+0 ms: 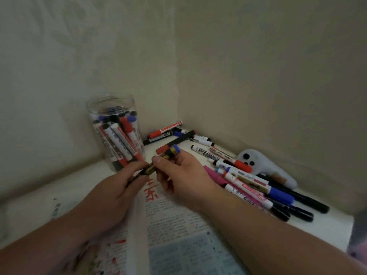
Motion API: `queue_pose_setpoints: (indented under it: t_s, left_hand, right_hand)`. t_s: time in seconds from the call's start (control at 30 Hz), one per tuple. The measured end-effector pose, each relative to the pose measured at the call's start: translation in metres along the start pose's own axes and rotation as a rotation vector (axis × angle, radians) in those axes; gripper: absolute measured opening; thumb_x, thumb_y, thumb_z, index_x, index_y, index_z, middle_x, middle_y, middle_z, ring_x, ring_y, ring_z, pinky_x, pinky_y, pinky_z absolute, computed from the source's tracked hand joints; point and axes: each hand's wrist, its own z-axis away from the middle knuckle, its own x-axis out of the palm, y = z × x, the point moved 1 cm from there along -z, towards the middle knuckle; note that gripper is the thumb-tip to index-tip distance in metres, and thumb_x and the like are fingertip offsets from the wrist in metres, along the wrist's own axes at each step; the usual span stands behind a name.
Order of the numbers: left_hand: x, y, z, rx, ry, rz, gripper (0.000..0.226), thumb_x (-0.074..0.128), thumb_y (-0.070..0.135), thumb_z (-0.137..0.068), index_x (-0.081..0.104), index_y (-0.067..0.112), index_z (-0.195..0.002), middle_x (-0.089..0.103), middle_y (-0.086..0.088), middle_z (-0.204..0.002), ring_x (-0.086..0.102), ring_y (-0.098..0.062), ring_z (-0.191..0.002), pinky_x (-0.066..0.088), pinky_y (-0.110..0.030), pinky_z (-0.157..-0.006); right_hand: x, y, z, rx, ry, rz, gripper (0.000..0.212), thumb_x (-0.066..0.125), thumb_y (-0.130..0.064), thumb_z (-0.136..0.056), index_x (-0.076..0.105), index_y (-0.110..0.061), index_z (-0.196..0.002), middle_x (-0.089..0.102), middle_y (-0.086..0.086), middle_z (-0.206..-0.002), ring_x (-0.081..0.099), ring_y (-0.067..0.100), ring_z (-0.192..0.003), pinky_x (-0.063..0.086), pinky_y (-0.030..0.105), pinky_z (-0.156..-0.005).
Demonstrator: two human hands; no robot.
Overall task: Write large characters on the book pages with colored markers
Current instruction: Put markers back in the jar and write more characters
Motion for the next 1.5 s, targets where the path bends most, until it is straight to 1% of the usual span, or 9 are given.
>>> queue_pose_setpoints:
  t_s: [0.1,0.23,0.37,0.63,0.77,0.93,1.07,1.2,1.5]
  left_hand:
    - [0.006,0.007,-0.003,-0.098,-0.141,-0.078,0.050,0.036,0.082,-0.075,0.025,0.069,-0.123,0.065,0.012,-0.092,0.063,-0.004,-0.078,0.049,-0.024,-0.069]
    - [0.008,0.015,0.008,-0.138,-0.242,-0.436,0.113,0.046,0.101,-0.053,-0.012,0.064,-0.142,0.055,0.017,-0.129,0.058,-0.002,-0.100,0.047,-0.022,-0.086]
    - [0.001,0.012,0.025,-0.087,-0.236,-0.493,0.100,0.041,0.102,-0.055,-0.021,0.077,-0.129,0.030,0.029,-0.155,0.040,0.000,-0.135,0.034,-0.025,-0.109]
    - [-0.022,0.000,0.042,-0.194,-0.269,-0.354,0.126,0.065,0.097,-0.042,-0.026,0.077,-0.127,0.054,0.029,-0.125,0.052,0.004,-0.101,0.042,-0.020,-0.087]
    - [-0.032,0.009,0.026,-0.230,-0.288,-0.414,0.133,0.068,0.095,-0.039,-0.013,0.067,-0.141,0.049,0.024,-0.144,0.054,-0.002,-0.119,0.044,-0.025,-0.097]
    - [-0.024,0.008,-0.006,-0.118,-0.268,-0.432,0.133,0.064,0.098,-0.043,-0.003,0.057,-0.150,0.029,0.022,-0.160,0.042,-0.005,-0.135,0.039,-0.029,-0.108]
    - [-0.016,-0.012,-0.001,-0.198,-0.306,-0.440,0.138,0.057,0.103,-0.039,-0.011,0.057,-0.149,0.024,0.016,-0.163,0.037,-0.011,-0.143,0.036,-0.035,-0.114]
    - [-0.016,-0.014,0.003,-0.193,-0.243,-0.400,0.139,0.058,0.103,-0.037,-0.011,0.058,-0.149,0.026,0.019,-0.161,0.039,-0.009,-0.140,0.037,-0.031,-0.109]
    - [-0.016,-0.019,0.003,-0.147,-0.225,-0.392,0.137,0.056,0.102,-0.038,-0.010,0.057,-0.150,0.015,0.024,-0.163,0.030,-0.006,-0.145,0.031,-0.030,-0.114]
  right_hand:
    - [-0.012,-0.003,-0.005,0.020,0.181,-0.179,0.013,0.063,-0.015,-0.097,0.064,-0.006,-0.088,0.048,0.007,-0.060,0.041,0.016,-0.048,0.032,0.027,-0.044]
    - [-0.029,-0.005,-0.010,0.008,0.330,-0.200,0.023,0.057,-0.014,-0.097,0.052,-0.015,-0.075,0.041,0.002,-0.058,0.035,0.012,-0.044,0.026,0.025,-0.041]
    - [-0.036,-0.004,-0.013,-0.032,0.329,-0.087,0.022,0.065,-0.017,-0.095,0.053,-0.019,-0.076,0.040,-0.004,-0.054,0.035,0.008,-0.042,0.027,0.026,-0.046]
    - [-0.028,-0.002,-0.014,0.017,0.066,-0.078,0.017,0.067,-0.017,-0.095,0.076,-0.010,-0.083,0.070,0.020,-0.076,0.063,0.028,-0.061,0.054,0.037,-0.058]
    - [-0.032,-0.002,-0.016,0.008,-0.013,0.045,0.023,0.074,0.001,-0.086,0.077,-0.020,-0.076,0.071,0.010,-0.082,0.067,0.023,-0.078,0.060,0.048,-0.083]
    - [-0.038,-0.005,-0.017,-0.006,0.046,0.408,0.009,0.071,-0.006,-0.085,0.066,-0.011,-0.078,0.063,-0.006,-0.058,0.062,0.015,-0.056,0.054,0.032,-0.060]
    - [-0.035,-0.004,-0.018,-0.001,0.027,0.466,0.006,0.072,-0.010,-0.085,0.069,-0.008,-0.081,0.063,-0.003,-0.059,0.061,0.018,-0.056,0.058,0.047,-0.069]
    - [-0.027,-0.004,-0.016,0.030,0.007,0.473,0.004,0.071,-0.009,-0.088,0.072,-0.005,-0.088,0.074,0.007,-0.078,0.066,0.023,-0.056,0.058,0.035,-0.061]
    - [-0.023,0.002,-0.022,-0.004,0.080,0.599,0.010,0.075,-0.017,-0.084,0.072,-0.012,-0.076,0.064,0.000,-0.063,0.058,0.007,-0.059,0.048,0.030,-0.062]
